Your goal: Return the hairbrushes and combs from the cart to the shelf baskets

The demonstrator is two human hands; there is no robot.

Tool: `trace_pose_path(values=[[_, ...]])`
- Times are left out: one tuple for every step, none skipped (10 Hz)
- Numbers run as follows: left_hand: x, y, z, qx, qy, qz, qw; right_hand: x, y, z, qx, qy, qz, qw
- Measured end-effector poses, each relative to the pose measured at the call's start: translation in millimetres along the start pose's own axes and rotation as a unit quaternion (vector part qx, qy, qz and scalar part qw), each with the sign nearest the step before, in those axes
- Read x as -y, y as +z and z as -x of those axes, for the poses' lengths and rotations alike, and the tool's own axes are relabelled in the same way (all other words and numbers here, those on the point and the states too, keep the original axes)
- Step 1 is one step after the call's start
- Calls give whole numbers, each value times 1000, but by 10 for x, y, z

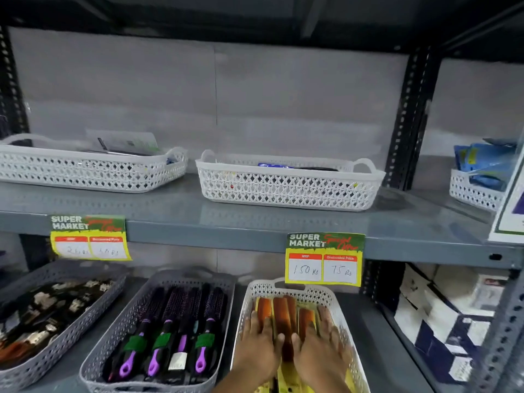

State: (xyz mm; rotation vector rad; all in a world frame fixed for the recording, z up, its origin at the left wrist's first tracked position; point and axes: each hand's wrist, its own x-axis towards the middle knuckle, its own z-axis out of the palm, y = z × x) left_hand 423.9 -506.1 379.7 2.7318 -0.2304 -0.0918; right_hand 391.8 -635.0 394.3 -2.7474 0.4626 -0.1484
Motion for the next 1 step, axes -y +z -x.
trace_pose_path(values=[[4, -111, 34, -48, 26, -36, 998, 53, -86, 51, -31, -35, 35, 998]])
